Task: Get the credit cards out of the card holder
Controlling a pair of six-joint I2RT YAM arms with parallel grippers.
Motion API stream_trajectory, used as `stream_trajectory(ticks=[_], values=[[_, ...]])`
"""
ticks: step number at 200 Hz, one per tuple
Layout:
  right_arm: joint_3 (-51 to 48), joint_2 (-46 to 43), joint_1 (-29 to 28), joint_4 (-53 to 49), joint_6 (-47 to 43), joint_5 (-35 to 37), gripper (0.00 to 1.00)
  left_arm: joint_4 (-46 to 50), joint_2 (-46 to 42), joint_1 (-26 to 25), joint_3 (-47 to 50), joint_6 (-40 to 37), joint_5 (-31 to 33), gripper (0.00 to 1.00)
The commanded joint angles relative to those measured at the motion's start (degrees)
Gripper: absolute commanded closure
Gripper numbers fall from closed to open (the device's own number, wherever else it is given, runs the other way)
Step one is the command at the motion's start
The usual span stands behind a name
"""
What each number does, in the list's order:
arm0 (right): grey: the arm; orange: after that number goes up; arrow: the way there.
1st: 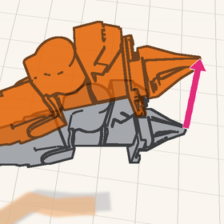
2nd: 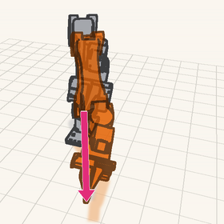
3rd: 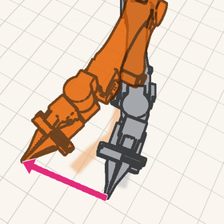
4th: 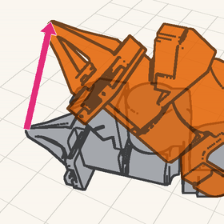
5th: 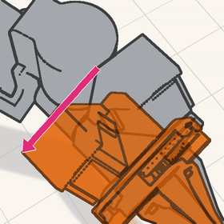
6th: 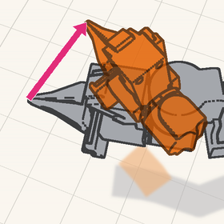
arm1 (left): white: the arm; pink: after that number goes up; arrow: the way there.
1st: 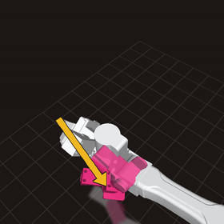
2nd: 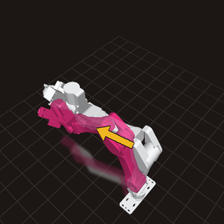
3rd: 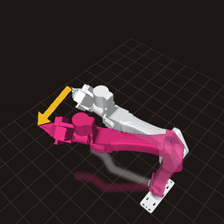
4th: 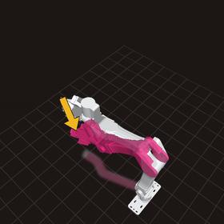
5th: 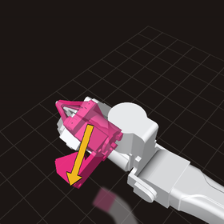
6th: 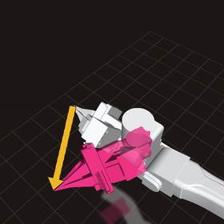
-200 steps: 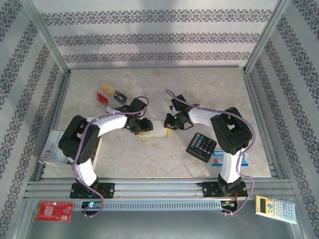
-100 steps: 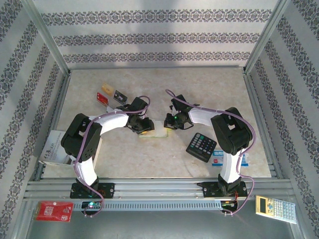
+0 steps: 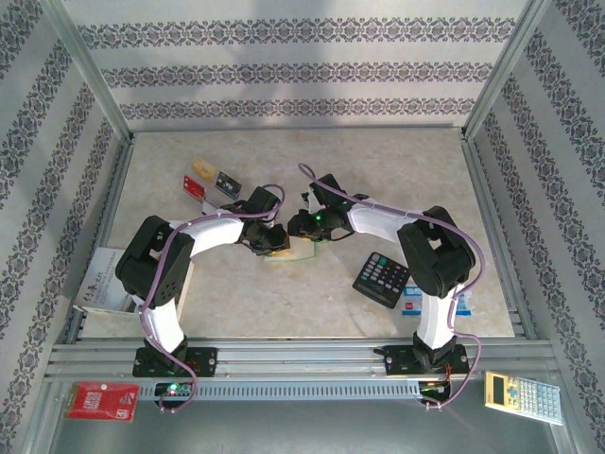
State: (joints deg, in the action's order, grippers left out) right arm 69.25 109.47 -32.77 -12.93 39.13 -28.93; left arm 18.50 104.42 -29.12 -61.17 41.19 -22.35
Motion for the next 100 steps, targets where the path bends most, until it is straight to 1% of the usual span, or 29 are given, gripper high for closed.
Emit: stream_trajectory(ticks=[1,48,83,100], values=[[2.0,3.2,-0.1,-0.8,0.4,-0.2,0.66,2.0,2.0,0.1,3.3,1.1,2.5,0.80],[2.8,6.8,0.1,-1.9,0.0,1.6,0.71,-0.7,-1.7,0.8,5.4,3.2,0.3,0.79],[3.4,8.9,-0.1,-2.9,-1.0,2.5,0.73,-1.5,-2.5,1.3,5.6,3.6,-1.3,0.79],[3.7,9.4,-0.3,-4.6,-2.1,4.7,0.75,-1.8,-4.1,2.1,5.9,4.0,-2.3,0.77]])
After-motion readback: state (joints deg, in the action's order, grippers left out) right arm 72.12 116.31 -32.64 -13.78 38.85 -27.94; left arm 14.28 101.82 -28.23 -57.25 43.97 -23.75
